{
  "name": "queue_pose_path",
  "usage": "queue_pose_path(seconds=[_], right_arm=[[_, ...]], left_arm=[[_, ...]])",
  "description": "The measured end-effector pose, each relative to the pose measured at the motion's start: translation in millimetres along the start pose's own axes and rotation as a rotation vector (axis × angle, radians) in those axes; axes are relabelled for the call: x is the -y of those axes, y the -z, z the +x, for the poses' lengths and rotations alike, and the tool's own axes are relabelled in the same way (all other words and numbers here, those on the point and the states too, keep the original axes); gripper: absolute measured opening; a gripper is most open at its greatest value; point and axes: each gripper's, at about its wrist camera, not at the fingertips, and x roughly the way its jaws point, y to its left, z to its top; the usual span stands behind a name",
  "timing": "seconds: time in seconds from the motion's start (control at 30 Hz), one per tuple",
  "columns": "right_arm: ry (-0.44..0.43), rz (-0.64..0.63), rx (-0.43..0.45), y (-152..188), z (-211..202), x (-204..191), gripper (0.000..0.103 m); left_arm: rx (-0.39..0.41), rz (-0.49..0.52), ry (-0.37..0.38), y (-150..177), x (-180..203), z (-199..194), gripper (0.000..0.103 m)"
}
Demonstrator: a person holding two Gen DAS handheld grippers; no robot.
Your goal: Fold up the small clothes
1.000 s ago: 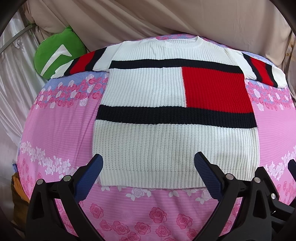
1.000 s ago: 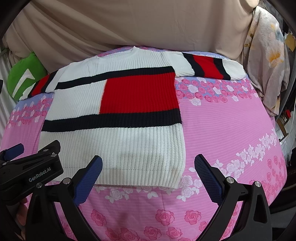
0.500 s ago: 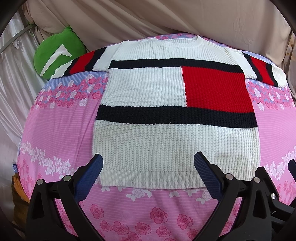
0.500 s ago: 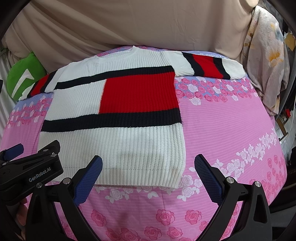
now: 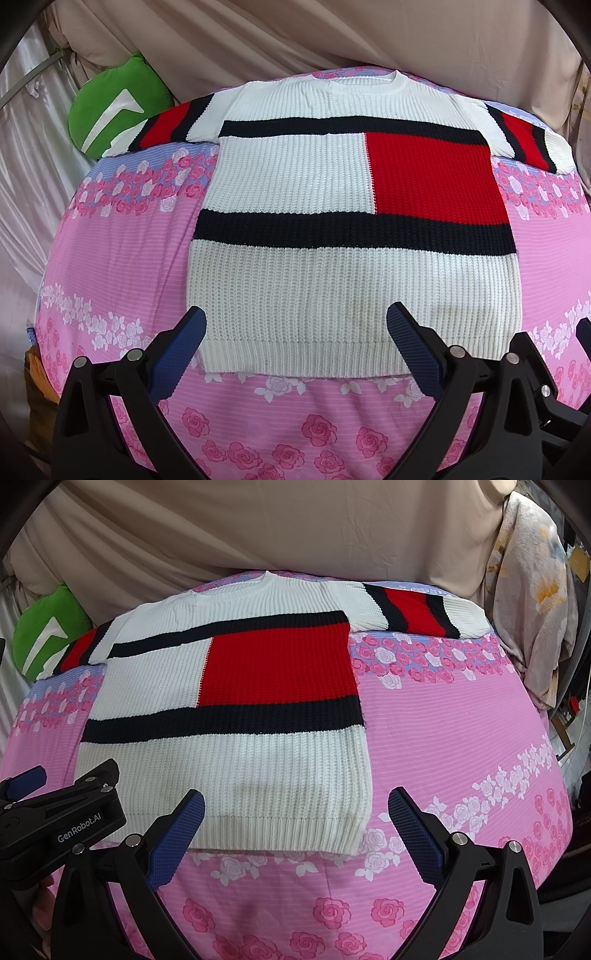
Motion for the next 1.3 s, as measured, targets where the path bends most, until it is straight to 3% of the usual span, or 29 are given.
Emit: queue_pose_path(seconds=[0.53, 0.67, 0.77, 0.9, 1.1, 1.3], right_arm=[[0.001, 0.002, -0.013, 1.4, 3.4, -1.2, 0.098], [-0.035, -0.006, -0.022, -0.2, 15.5, 5.6, 0.098], [-0.067, 0.014, 0.000, -15.0, 27.9, 25.3, 0.098], [-0.087, 0.107, 0.060, -57.5, 54.4, 86.9, 0.098], [-0.060, 0.327, 0.203, -141.6, 125.1, 230.4, 0.098], [-0.031, 0.520, 0.225, -203.0, 214.1, 333.9, 0.096]], left_arm=[[-0.008, 0.001, 0.001, -0.3, -0.7, 2.3, 0.096], [-0.023, 0.002, 0.020, -1.9, 1.7, 12.4, 0.096], [-0.012, -0.049, 0.020, -15.1, -6.7, 17.5, 0.096], [0.002, -0.143, -0.006, -41.7, -24.7, 29.3, 0.096], [0.048, -0.231, -0.033, -85.2, -37.9, 53.3, 0.096], [0.058, -0.265, -0.038, -112.6, -28.4, 76.3, 0.096]])
